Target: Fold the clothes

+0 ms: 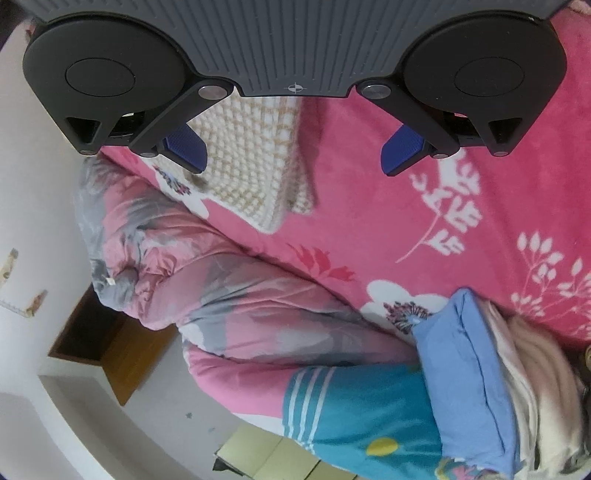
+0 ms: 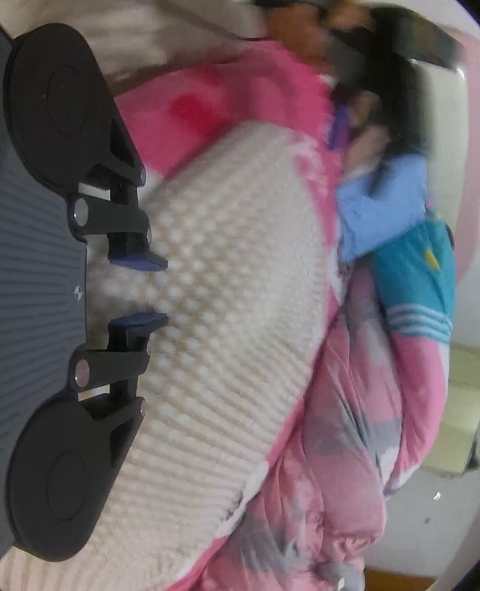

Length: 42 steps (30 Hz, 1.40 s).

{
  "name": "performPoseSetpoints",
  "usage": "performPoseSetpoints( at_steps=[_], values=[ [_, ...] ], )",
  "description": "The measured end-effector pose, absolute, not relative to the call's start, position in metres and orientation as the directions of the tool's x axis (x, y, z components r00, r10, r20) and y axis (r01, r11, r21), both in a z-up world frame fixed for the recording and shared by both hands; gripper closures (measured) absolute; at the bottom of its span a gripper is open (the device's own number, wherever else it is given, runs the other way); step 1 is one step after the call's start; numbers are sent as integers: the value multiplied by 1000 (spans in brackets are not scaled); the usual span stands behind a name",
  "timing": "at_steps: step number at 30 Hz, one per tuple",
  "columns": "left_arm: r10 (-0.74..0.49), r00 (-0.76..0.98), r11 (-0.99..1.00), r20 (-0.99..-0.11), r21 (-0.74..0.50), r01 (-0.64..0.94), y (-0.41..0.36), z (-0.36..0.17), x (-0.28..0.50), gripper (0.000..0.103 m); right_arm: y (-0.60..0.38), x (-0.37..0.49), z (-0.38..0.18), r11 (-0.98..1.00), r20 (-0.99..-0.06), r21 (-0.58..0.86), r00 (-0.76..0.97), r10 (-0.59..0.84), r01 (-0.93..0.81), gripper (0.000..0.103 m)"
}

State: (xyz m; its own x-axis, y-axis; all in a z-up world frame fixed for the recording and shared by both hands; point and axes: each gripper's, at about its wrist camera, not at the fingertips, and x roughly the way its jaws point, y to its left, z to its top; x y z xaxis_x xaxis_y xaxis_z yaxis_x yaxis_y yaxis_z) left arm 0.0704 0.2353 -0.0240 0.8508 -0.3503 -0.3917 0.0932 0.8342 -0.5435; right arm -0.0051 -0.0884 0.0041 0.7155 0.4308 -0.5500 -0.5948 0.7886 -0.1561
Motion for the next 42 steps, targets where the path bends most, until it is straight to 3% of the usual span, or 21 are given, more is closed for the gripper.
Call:
performPoseSetpoints(
  at_steps=[2, 8, 11, 13, 15, 17, 18, 21, 25, 27, 29, 33, 36, 38, 41, 42],
  values=[
    [-342, 855, 834, -391, -546, 84, 240, -25, 67, 1, -77, -16, 22, 761, -483, -163, 723, 493, -627, 77],
    [-334, 861, 811, -382, -582, 57, 256, -28, 55, 1, -38, 8, -48, 693, -531, -192, 667, 522, -695, 77],
    [-319, 870, 820, -377, -570, 54, 265, -25, 46, 1, -34, 12, -14, 713, -563, -143, 649, 512, -686, 79],
    [-297, 880, 825, -370, -564, 42, 270, -24, 41, 1, -30, -1, 6, 695, -472, -174, 678, 563, -698, 79],
    [-280, 888, 825, -365, -564, 28, 273, -23, 39, 1, -19, -2, 0, 679, -437, -178, 675, 594, -713, 79],
    [-270, 889, 823, -369, -568, 14, 275, -22, 39, 1, 2, 17, -36, 658, -506, -168, 637, 581, -734, 78],
    [-266, 888, 823, -375, -568, 7, 275, -21, 39, 1, 6, 23, -55, 657, -481, -200, 657, 581, -727, 79],
    [-252, 886, 842, -388, -539, 4, 274, -15, 33, 1, -1, 22, -30, 659, -498, -173, 642, 583, -732, 81],
    [-223, 894, 859, -388, -511, -7, 268, -8, 29, 1, 9, 6, -11, 633, -385, -250, 675, 629, -732, 80],
    [-226, 893, 857, -388, -515, -7, 261, -6, 31, 1, 27, 24, -44, 601, -488, -208, 614, 620, -772, 80],
    [-227, 892, 879, -390, -477, 15, 247, 0, 31, 1, 25, 17, -58, 602, -432, -234, 637, 639, -763, 80],
    [-243, 895, 918, -373, -387, 88, 211, 7, 29, 0, -13, -10, -17, 639, -347, -161, 649, 677, -752, 79],
    [-324, 873, 910, -364, -371, 183, 176, 5, 36, 0, -69, -28, 8, 763, -249, -177, 778, 576, -622, 78],
    [-387, 844, 897, -372, -362, 252, 149, -2, 40, 0, -115, -36, 14, 845, -230, -114, 841, 489, -523, 78],
    [-421, 808, 901, -413, -296, 318, 110, -25, 46, 0, -176, -45, 2, 931, -233, -60, 912, 339, -361, 77],
    [-405, 800, 912, -442, -258, 319, 98, -36, 49, 0, -190, -42, -12, 945, -289, -35, 908, 303, -326, 77]
  ],
)
